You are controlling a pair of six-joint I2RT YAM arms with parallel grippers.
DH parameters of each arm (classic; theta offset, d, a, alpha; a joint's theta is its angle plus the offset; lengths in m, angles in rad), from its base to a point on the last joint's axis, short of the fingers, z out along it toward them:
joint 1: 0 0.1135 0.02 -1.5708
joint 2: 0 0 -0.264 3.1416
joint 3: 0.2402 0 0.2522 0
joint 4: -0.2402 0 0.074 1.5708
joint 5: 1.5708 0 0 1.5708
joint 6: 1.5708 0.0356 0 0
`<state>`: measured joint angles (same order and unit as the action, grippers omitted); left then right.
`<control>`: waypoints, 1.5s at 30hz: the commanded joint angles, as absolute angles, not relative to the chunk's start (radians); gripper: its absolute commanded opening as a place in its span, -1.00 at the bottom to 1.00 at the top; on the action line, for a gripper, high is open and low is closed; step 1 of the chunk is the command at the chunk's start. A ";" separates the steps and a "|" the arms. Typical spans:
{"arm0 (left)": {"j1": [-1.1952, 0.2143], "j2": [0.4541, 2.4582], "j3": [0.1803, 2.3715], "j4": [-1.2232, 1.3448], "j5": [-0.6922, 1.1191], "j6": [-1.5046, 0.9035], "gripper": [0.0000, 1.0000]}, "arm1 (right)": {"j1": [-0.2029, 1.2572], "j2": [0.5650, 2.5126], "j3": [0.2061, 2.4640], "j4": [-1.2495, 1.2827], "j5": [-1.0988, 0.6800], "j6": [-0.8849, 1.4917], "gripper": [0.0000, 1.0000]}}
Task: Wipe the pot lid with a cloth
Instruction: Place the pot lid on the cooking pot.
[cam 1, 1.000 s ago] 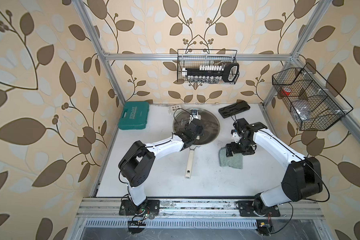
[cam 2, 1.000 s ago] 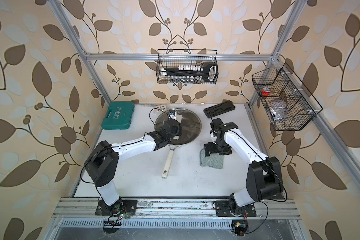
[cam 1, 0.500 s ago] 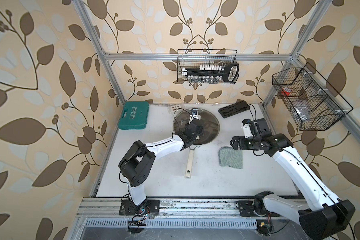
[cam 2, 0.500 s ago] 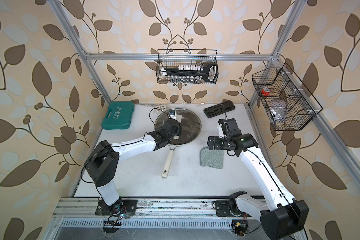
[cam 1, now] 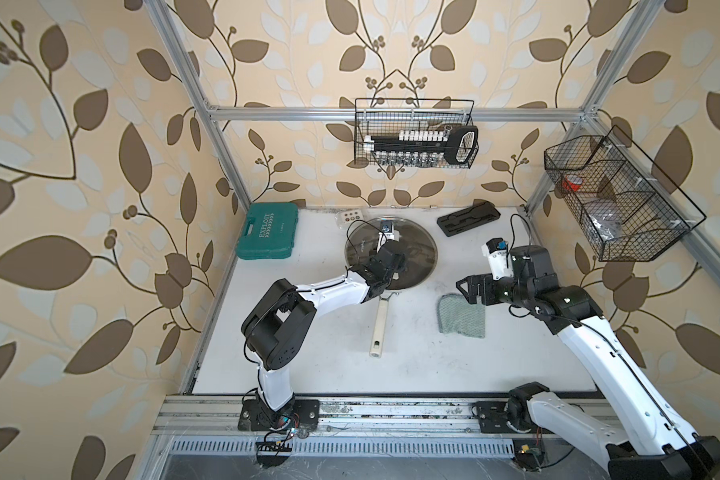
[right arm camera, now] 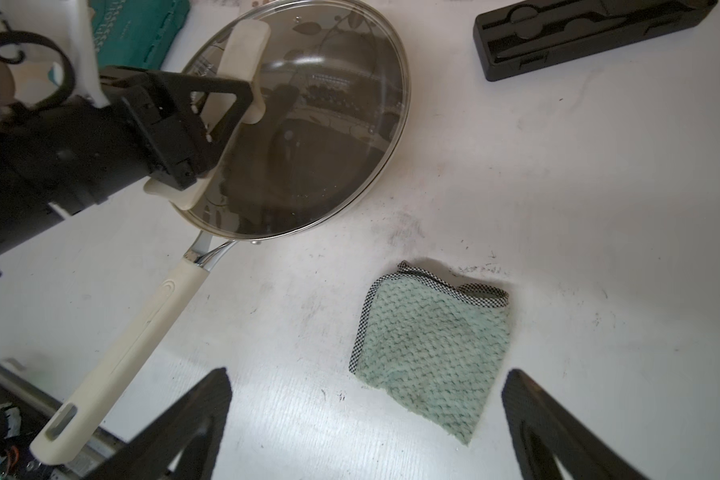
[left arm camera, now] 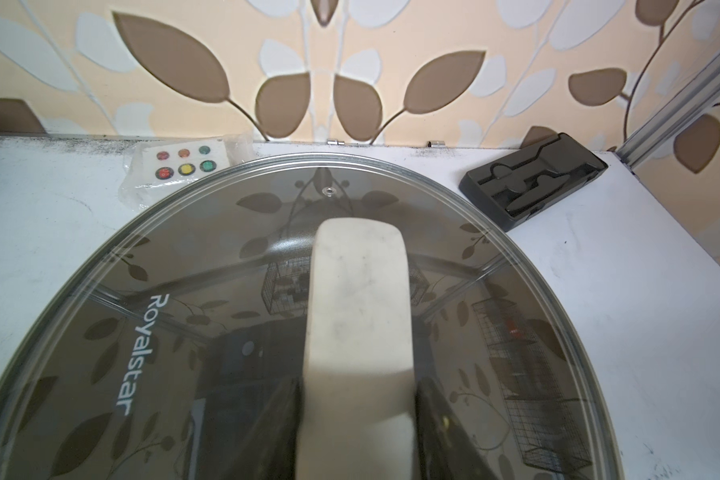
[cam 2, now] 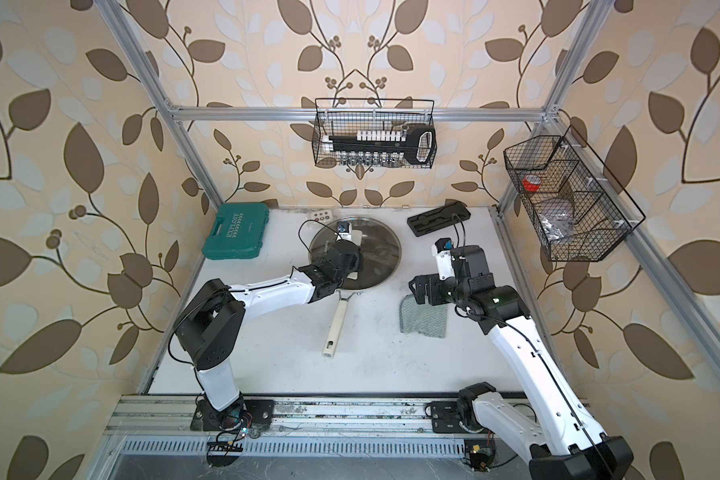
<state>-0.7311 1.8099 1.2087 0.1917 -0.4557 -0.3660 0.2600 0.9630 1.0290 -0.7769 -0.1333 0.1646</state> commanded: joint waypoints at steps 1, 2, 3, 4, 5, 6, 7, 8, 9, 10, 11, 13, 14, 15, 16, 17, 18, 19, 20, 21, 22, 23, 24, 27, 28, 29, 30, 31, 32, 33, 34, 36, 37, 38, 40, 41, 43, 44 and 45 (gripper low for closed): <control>-0.718 1.761 1.250 0.439 -0.543 -0.370 -1.00 | 0.263 0.933 1.012 -0.738 -0.211 0.123 0.98; -0.718 1.759 1.249 0.439 -0.543 -0.372 -1.00 | 0.263 0.931 1.011 -0.740 -0.214 0.121 0.98; -0.718 1.762 1.249 0.431 -0.545 -0.376 -1.00 | 0.264 0.932 1.012 -0.744 -0.216 0.120 0.98; -0.718 1.763 1.248 0.428 -0.547 -0.380 -1.00 | 0.262 0.934 1.011 -0.746 -0.216 0.117 0.98; -0.719 1.763 1.244 0.427 -0.546 -0.382 -1.00 | 0.262 0.936 1.011 -0.749 -0.218 0.115 0.98; -0.719 1.763 1.243 0.425 -0.546 -0.383 -1.00 | 0.263 0.937 1.011 -0.750 -0.221 0.114 0.98; -0.720 1.763 1.241 0.425 -0.544 -0.385 -1.00 | 0.263 0.936 1.008 -0.750 -0.223 0.114 0.98; -0.719 1.764 1.240 0.422 -0.542 -0.383 -1.00 | 0.263 0.936 1.006 -0.749 -0.221 0.113 0.98; -0.720 1.763 1.238 0.418 -0.540 -0.385 -1.00 | 0.262 0.936 1.003 -0.747 -0.219 0.114 0.98; -0.720 1.761 1.237 0.412 -0.541 -0.385 -1.00 | 0.263 0.938 1.002 -0.747 -0.215 0.114 0.98; -0.719 1.760 1.235 0.408 -0.541 -0.384 -1.00 | 0.263 0.941 1.002 -0.747 -0.213 0.114 0.98; -0.720 1.760 1.229 0.409 -0.540 -0.383 -1.00 | 0.264 0.947 1.002 -0.751 -0.216 0.109 0.98; -0.720 1.761 1.225 0.413 -0.539 -0.382 -1.00 | 0.263 0.949 1.002 -0.750 -0.216 0.109 0.98; -0.720 1.763 1.221 0.417 -0.538 -0.379 -1.00 | 0.262 0.951 1.002 -0.749 -0.217 0.108 0.98; -0.720 1.764 1.217 0.421 -0.537 -0.380 -1.00 | 0.263 0.952 1.002 -0.749 -0.218 0.107 0.98; -0.721 1.765 1.213 0.424 -0.536 -0.378 -1.00 | 0.263 0.953 1.002 -0.747 -0.221 0.106 0.98; -0.720 1.767 1.212 0.424 -0.537 -0.379 -1.00 | 0.263 0.955 1.002 -0.747 -0.219 0.106 0.98; -0.720 1.771 1.214 0.426 -0.534 -0.378 -1.00 | 0.262 0.956 1.002 -0.747 -0.219 0.104 0.98; -0.720 1.773 1.214 0.424 -0.532 -0.376 -1.00 | 0.263 0.956 1.001 -0.748 -0.217 0.104 0.98; -0.719 1.773 1.217 0.422 -0.532 -0.375 -1.00 | 0.263 0.957 1.002 -0.747 -0.218 0.103 0.98; -0.720 1.775 1.217 0.424 -0.531 -0.375 -1.00 | 0.263 0.957 1.003 -0.747 -0.219 0.102 0.98; -0.721 1.777 1.218 0.424 -0.531 -0.375 -1.00 | 0.264 0.956 1.003 -0.747 -0.220 0.100 0.98; -0.720 1.777 1.219 0.422 -0.531 -0.376 -1.00 | 0.263 0.954 1.002 -0.747 -0.228 0.096 0.98; -0.721 1.778 1.221 0.410 -0.532 -0.379 -0.95 | 0.264 0.945 0.999 -0.740 -0.251 0.087 0.98; -0.721 1.776 1.224 0.404 -0.531 -0.382 -0.90 | 0.264 0.939 0.996 -0.736 -0.260 0.082 0.98; -0.719 1.775 1.222 0.396 -0.531 -0.384 -0.81 | 0.265 0.934 0.993 -0.735 -0.265 0.079 0.98; -0.721 1.775 1.224 0.385 -0.532 -0.386 -0.69 | 0.265 0.930 0.991 -0.732 -0.265 0.078 0.98; -0.720 1.773 1.228 0.372 -0.531 -0.391 -0.60 | 0.265 0.927 0.989 -0.732 -0.264 0.077 0.98; -0.720 1.772 1.230 0.359 -0.528 -0.390 -0.57 | 0.265 0.927 0.989 -0.733 -0.262 0.076 0.98; -0.721 1.772 1.233 0.349 -0.527 -0.389 -0.54 | 0.265 0.927 0.988 -0.735 -0.261 0.074 0.98; -0.721 1.771 1.235 0.339 -0.525 -0.391 -0.49 | 0.265 0.925 0.987 -0.735 -0.261 0.074 0.98; -0.721 1.770 1.238 0.323 -0.526 -0.391 -0.43 | 0.265 0.925 0.984 -0.736 -0.260 0.074 0.98; -0.721 1.770 1.238 0.314 -0.525 -0.391 -0.41 | 0.265 0.924 0.982 -0.736 -0.258 0.074 0.97; -0.722 1.770 1.238 0.309 -0.524 -0.390 -0.39 | 0.265 0.922 0.981 -0.735 -0.257 0.075 0.98; -0.721 1.770 1.236 0.302 -0.525 -0.383 -0.36 | 0.264 0.923 0.979 -0.736 -0.255 0.075 0.98; -0.721 1.772 1.235 0.301 -0.524 -0.379 -0.35 | 0.265 0.924 0.979 -0.738 -0.254 0.075 0.98; -0.721 1.772 1.226 0.307 -0.525 -0.376 -0.28 | 0.265 0.923 0.977 -0.738 -0.253 0.075 0.97; -0.721 1.772 1.220 0.310 -0.525 -0.379 0.09 | 0.266 0.921 0.976 -0.739 -0.255 0.075 0.98; -0.721 1.773 1.217 0.310 -0.521 -0.376 0.18 | 0.265 0.921 0.976 -0.739 -0.255 0.075 0.97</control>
